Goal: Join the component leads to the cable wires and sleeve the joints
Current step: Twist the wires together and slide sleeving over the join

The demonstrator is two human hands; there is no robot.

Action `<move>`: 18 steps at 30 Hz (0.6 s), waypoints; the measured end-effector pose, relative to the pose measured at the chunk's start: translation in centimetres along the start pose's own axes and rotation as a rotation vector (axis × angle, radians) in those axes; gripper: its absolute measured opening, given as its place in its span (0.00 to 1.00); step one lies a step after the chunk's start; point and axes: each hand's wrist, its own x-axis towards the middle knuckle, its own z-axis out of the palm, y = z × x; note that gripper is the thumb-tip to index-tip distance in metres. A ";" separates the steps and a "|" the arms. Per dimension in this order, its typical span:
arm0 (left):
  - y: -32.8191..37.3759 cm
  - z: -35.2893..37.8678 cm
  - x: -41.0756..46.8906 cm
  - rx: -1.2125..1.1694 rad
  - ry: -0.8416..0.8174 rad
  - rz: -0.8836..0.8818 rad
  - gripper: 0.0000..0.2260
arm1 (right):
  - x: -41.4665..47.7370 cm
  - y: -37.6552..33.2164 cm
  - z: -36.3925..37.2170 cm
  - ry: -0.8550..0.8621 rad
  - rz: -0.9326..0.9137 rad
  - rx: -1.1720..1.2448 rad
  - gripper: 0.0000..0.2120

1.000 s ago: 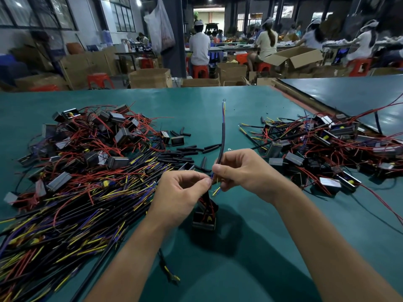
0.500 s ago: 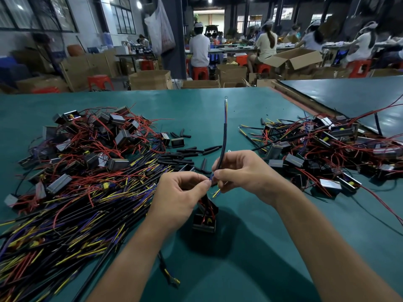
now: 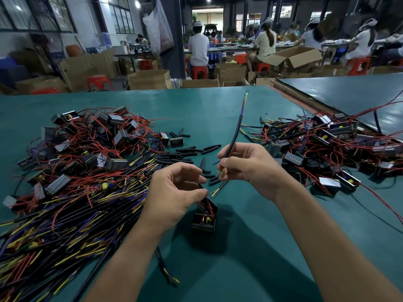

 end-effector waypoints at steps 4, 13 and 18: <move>0.1 -0.3 0.2 -0.009 -0.022 -0.020 0.13 | -0.1 0.0 0.2 0.010 -0.016 0.025 0.06; 0.2 0.1 -0.1 0.042 -0.050 0.041 0.09 | -0.3 0.0 0.7 -0.049 -0.056 0.027 0.05; 0.1 0.2 -0.1 0.059 -0.077 0.065 0.12 | -0.3 0.0 0.6 -0.078 -0.069 0.008 0.05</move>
